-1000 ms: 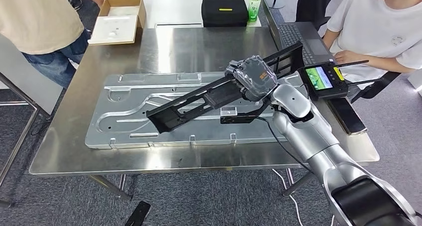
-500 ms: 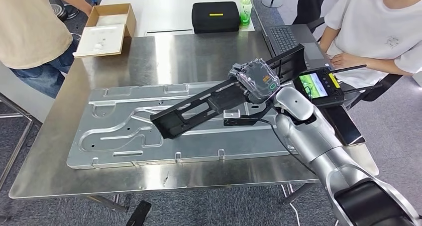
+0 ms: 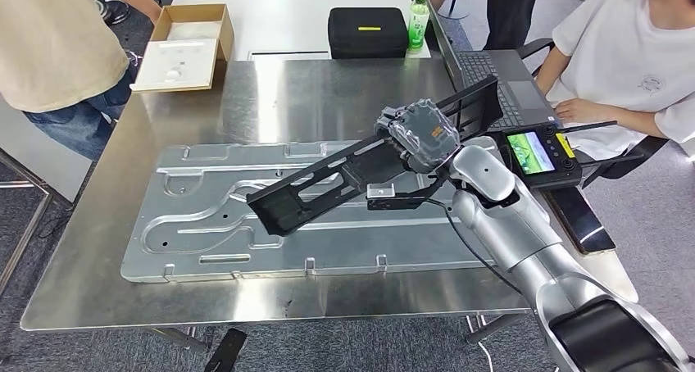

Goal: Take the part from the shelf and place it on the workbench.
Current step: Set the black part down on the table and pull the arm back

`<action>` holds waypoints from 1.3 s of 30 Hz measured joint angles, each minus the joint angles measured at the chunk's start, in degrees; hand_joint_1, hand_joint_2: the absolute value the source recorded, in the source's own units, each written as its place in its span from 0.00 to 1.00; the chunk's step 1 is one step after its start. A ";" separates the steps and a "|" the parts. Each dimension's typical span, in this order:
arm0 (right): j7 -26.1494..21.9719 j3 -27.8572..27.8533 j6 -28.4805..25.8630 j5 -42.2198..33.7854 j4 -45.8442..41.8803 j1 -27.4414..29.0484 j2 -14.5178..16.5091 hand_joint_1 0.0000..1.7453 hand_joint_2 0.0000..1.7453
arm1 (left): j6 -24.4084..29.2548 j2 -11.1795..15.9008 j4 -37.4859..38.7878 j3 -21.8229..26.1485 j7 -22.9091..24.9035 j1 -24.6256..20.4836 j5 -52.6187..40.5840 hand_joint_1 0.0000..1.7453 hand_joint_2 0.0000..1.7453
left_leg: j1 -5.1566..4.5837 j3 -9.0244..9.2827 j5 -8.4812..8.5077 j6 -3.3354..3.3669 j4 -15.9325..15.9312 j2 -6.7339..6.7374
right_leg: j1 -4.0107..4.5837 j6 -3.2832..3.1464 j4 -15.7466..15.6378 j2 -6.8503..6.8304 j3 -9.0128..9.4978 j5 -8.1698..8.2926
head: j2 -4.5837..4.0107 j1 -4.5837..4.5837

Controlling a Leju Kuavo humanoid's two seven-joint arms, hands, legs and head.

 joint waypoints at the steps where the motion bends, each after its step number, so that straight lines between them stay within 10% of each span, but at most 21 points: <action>1: 0.31 0.00 -1.98 1.50 -0.10 -0.03 -0.01 0.75 1.00 | 0.02 -0.08 0.00 0.00 -0.03 -0.02 -0.12 0.00 1.00 | -0.07 -0.05 -0.22 -0.22 0.30 -0.05 | -0.01 -0.08 -3.97 -0.03 1.77 1.87 | 0.00 0.00; 4: 2.27 0.00 -9.91 8.61 -1.39 -0.17 -0.01 0.00 1.00 | 0.15 -0.28 0.00 0.00 -0.08 -0.17 -0.66 0.00 1.00 | -0.37 -0.42 -0.71 -0.96 1.04 -0.13 | 0.24 -0.84 -9.61 0.03 4.13 3.67 | 0.00 -0.02; 8: 4.34 0.00 -11.40 12.59 -4.76 -1.42 0.01 0.00 1.00 | 0.55 -0.62 0.00 0.00 -0.22 -0.28 -1.06 0.00 1.00 | -0.28 -1.28 -2.34 -2.19 3.00 0.01 | 0.03 -2.28 -9.99 0.08 4.20 3.94 | 0.00 -0.03; 13: 4.66 0.00 -11.04 11.88 -5.87 -1.87 0.06 0.00 1.00 | 0.82 -0.95 0.00 0.00 -0.68 -0.33 -0.80 0.00 1.00 | 0.02 -7.90 -8.17 -2.88 17.47 0.13 | 0.20 -2.97 -10.07 -0.12 4.41 3.77 | 0.00 -0.05; 17: 4.07 0.00 -11.38 11.08 -5.75 -1.47 0.06 0.00 1.00 | 0.95 -0.98 0.00 0.00 -0.73 -0.40 -0.73 0.00 1.00 | -0.17 -2.19 -1.84 -1.89 5.29 0.15 | 0.35 -2.70 -9.92 0.03 4.74 3.39 | 0.00 -0.04; 24: 3.82 -0.02 -11.20 9.63 -5.70 -1.20 0.05 0.00 1.00 | 1.04 -1.14 0.00 0.08 -0.70 -0.58 -0.37 0.00 1.00 | 0.10 0.51 -0.84 -0.23 0.03 0.16 | 0.44 -0.76 -6.85 -0.08 3.28 1.06 | 0.00 -0.01; 28: 3.73 -0.07 -10.95 8.78 -5.60 -0.61 0.05 0.00 1.00 | 1.05 -1.15 0.00 0.28 -0.58 -0.64 -0.21 0.00 0.00 | 0.04 0.61 -1.09 0.13 0.12 0.15 | 0.06 -0.06 5.20 -0.08 -3.35 -3.19 | 0.00 0.01; 29: 3.73 -0.08 -10.79 8.54 -5.54 -0.47 0.04 0.00 1.00 | 1.05 -1.15 0.00 0.34 -0.54 -0.60 -0.21 0.00 0.00 | 0.05 0.63 -1.23 0.09 0.29 0.09 | -0.02 0.00 4.85 -0.09 -3.47 -2.07 | 0.00 0.02; 33: 3.74 -0.58 -8.89 6.21 -5.38 -0.62 0.21 0.00 0.00 | 1.10 -1.27 0.00 0.47 -0.50 -0.65 -0.24 0.00 0.00 | -0.14 0.37 -2.28 -0.76 1.61 -0.14 | -0.15 -0.30 -7.38 -0.06 1.79 4.18 | 0.00 0.00; 39: 3.84 -1.80 -5.98 3.22 -4.63 -0.73 0.99 0.00 0.00 | 1.23 -1.28 0.00 0.77 -0.53 -0.74 -0.28 0.00 0.00 | -0.16 -0.96 -4.63 -2.36 4.86 0.03 | -0.13 -2.39 -8.99 0.13 2.66 4.15 | 0.00 -0.03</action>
